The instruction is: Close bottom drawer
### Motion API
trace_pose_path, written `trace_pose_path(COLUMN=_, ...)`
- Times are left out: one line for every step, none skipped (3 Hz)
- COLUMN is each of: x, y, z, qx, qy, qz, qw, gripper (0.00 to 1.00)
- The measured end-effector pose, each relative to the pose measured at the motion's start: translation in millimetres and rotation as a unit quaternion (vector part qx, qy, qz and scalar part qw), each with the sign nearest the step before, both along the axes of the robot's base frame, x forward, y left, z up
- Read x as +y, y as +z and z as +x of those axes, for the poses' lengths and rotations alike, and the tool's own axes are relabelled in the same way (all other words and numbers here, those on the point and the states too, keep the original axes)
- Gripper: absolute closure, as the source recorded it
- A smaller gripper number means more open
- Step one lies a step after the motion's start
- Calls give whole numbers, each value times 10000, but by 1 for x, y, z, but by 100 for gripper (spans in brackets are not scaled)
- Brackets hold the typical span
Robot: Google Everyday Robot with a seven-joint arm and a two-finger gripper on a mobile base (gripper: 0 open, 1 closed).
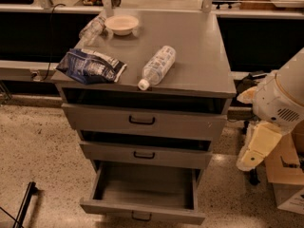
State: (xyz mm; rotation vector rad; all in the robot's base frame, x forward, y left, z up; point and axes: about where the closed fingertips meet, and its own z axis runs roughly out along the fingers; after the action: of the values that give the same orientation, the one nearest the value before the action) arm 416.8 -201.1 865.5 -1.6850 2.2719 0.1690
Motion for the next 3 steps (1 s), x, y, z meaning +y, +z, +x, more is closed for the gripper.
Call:
trace_pose_path(x=6, y=-12, z=5, qx=181, qy=159, qz=203, qw=9995, gripper=0)
trace_pose_path(x=26, y=-61, z=0, qx=415, qy=391, qz=994, qw=9934, gripper=0)
trace_pose_path(x=64, y=-99, z=-6, qx=-12, qy=592, qz=1944, qw=9791, gripper=0)
